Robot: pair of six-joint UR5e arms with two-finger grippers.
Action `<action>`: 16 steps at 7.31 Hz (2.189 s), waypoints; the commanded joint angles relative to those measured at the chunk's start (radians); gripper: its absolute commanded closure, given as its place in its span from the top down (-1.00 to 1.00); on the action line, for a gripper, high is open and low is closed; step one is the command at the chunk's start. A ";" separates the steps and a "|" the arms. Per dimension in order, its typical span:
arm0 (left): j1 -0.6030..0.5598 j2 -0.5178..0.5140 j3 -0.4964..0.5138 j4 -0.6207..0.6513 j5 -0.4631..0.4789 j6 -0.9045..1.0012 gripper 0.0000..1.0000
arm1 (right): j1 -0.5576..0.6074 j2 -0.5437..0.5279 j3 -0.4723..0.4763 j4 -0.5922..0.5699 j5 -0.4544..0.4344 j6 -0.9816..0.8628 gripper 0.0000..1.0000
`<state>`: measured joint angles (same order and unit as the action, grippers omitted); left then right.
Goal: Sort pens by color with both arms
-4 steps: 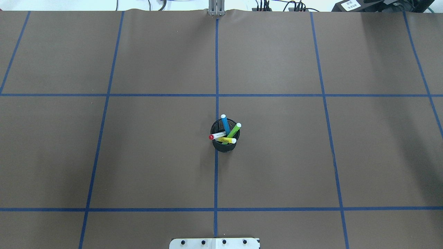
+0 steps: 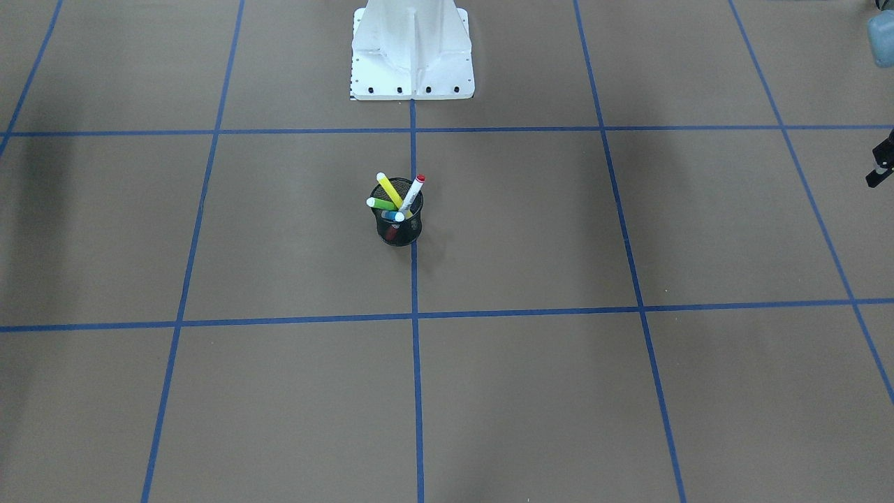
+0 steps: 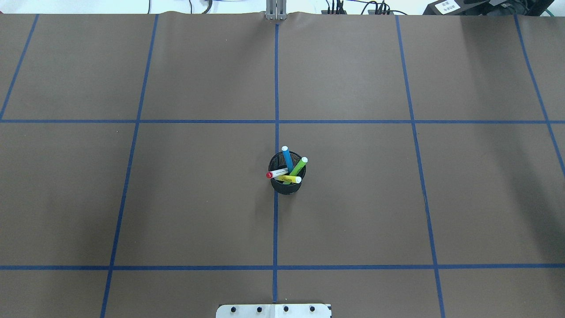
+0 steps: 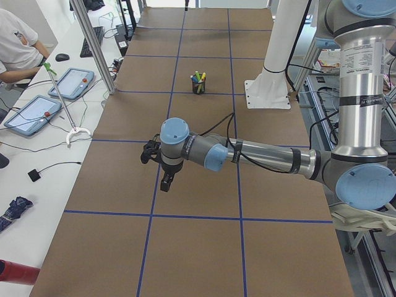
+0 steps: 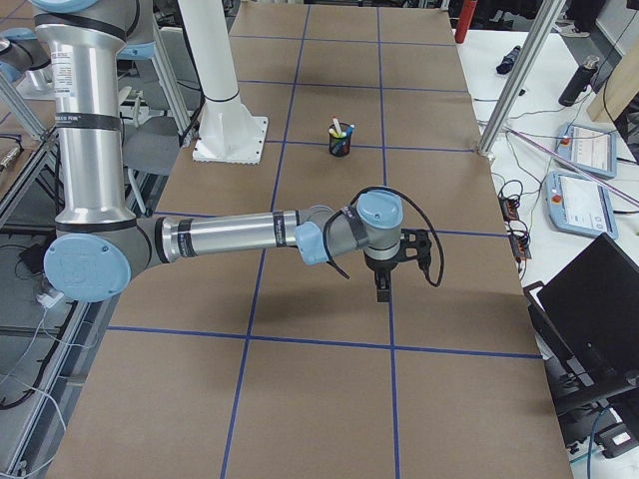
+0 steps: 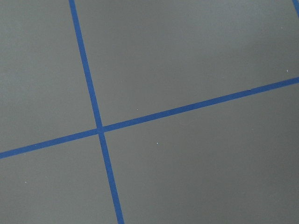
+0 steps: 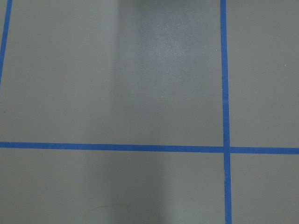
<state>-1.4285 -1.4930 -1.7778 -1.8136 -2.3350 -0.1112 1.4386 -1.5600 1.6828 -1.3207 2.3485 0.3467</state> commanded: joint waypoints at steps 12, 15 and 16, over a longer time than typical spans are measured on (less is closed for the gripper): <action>0.000 0.004 -0.003 -0.006 -0.001 -0.004 1.00 | -0.161 0.041 0.124 0.001 0.135 0.117 0.98; 0.000 0.004 -0.005 -0.006 -0.001 -0.004 1.00 | -0.428 0.277 0.158 -0.002 -0.099 0.623 0.98; 0.000 0.004 -0.005 -0.006 -0.003 -0.004 1.00 | -0.540 0.352 0.164 -0.005 -0.245 0.796 0.98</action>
<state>-1.4281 -1.4896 -1.7829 -1.8193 -2.3365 -0.1151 1.0299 -1.3020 1.8379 -1.3220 2.2573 0.9314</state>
